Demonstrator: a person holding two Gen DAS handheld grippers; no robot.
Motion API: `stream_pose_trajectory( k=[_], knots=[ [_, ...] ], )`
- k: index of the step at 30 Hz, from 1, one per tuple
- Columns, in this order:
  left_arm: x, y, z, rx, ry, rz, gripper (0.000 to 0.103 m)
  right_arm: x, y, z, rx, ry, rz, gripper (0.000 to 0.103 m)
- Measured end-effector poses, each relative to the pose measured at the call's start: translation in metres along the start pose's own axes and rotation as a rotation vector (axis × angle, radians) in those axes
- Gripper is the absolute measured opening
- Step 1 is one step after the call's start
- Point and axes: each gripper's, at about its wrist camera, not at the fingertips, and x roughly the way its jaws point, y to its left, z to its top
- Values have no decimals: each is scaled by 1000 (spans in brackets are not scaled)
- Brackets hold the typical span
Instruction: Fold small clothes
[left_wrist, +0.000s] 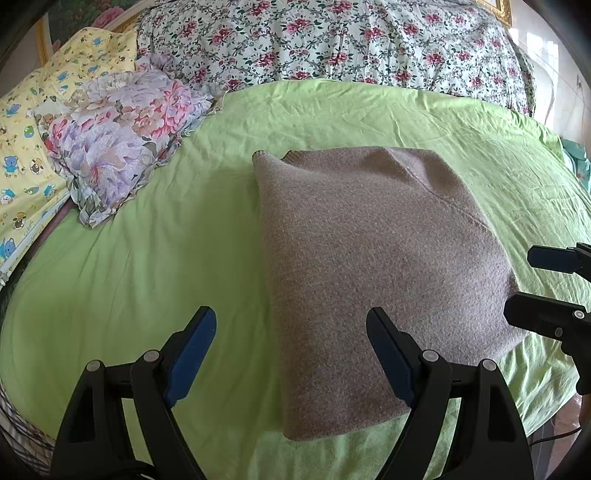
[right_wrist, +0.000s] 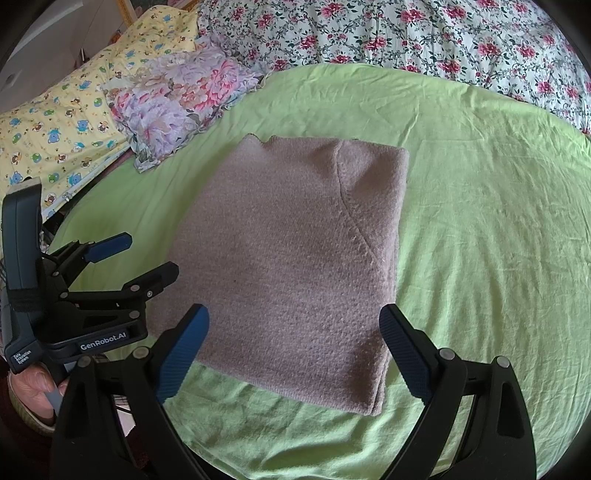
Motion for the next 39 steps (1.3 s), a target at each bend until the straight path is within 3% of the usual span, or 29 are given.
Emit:
stream_pose_trajectory(
  k=[39],
  knots=[
    [3,-6,7,4,3,3,84,0,-7,2,4,1,8,93]
  ],
)
